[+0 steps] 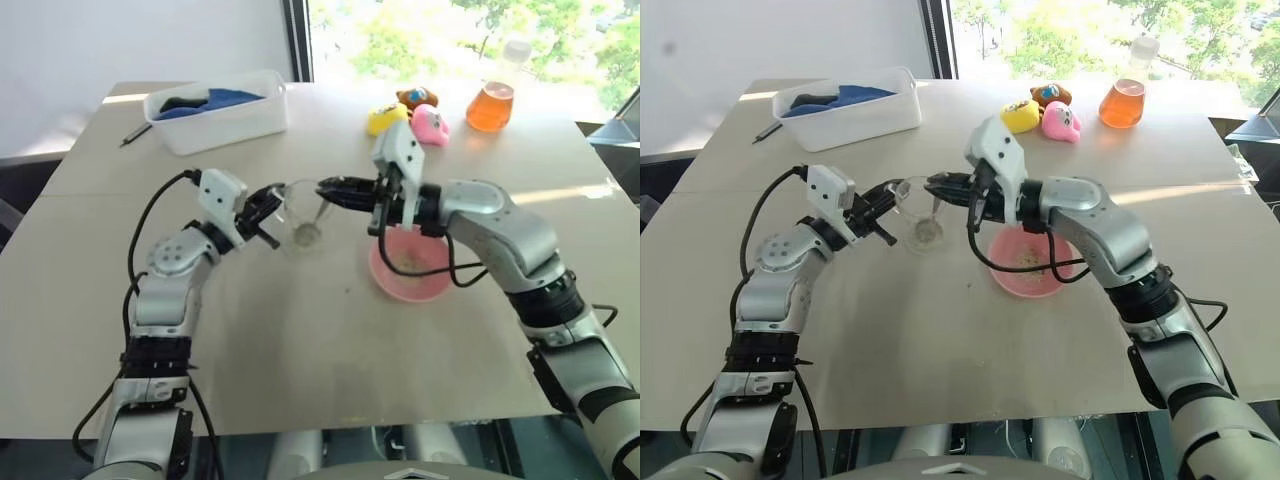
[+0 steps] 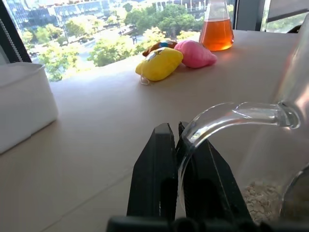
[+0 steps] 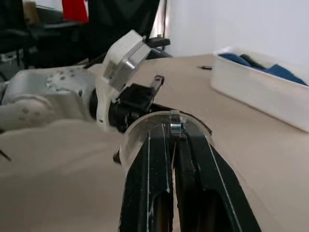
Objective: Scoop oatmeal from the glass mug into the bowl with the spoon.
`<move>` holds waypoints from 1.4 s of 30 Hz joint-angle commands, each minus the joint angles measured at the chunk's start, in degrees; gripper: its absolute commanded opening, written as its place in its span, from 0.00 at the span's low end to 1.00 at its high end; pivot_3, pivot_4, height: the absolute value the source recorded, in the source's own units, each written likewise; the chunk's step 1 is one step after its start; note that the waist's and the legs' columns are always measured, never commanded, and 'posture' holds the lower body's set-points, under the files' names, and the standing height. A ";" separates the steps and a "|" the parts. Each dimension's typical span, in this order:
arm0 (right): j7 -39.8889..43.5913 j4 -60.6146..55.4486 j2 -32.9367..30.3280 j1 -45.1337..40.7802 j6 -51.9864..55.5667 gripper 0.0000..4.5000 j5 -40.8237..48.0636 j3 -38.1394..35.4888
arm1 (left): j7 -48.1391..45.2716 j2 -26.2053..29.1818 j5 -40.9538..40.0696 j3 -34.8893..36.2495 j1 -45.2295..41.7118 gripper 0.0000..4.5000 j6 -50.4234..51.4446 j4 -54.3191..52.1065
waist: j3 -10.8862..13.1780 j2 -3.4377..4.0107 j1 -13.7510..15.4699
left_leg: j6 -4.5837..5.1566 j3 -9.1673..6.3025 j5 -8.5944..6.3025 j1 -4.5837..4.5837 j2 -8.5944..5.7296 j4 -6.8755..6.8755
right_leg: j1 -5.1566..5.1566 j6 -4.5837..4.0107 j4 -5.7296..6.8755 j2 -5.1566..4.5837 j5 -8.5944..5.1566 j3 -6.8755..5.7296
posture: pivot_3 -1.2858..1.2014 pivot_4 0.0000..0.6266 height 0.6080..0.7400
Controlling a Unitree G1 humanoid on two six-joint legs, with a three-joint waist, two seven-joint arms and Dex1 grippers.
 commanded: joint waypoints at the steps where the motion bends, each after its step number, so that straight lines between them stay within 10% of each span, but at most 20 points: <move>1: 3.80 3.12 0.21 -2.26 -3.16 0.00 -4.56 0.38 | -0.89 0.42 -0.01 0.34 -1.10 0.01 -1.50 -0.26 | 0.00 0.00 0.02 | 0.00 0.01 0.00 -0.02 0.01 0.00 | -0.01 0.00 -0.02 -0.01 0.00 0.00 | 0.52 0.24 1.00; 13: -10.69 5.24 9.18 -6.50 30.25 0.00 9.71 -17.59 | -1.64 0.56 0.60 0.42 -0.58 0.01 -3.44 1.30 | 0.00 0.00 0.04 | -0.07 0.02 0.04 -0.01 0.03 0.08 | -0.05 -0.01 0.22 -0.08 0.00 -0.02 | 0.52 0.24 1.00; 42: -40.48 11.15 16.45 -13.71 57.42 0.00 25.05 -50.67 | 2.96 -6.94 1.42 -0.40 2.42 0.01 -9.00 2.23 | -0.05 0.06 0.16 | -0.07 0.02 0.05 0.01 -0.08 0.07 | -0.06 0.00 0.39 -0.22 0.00 0.03 | 0.52 0.24 1.00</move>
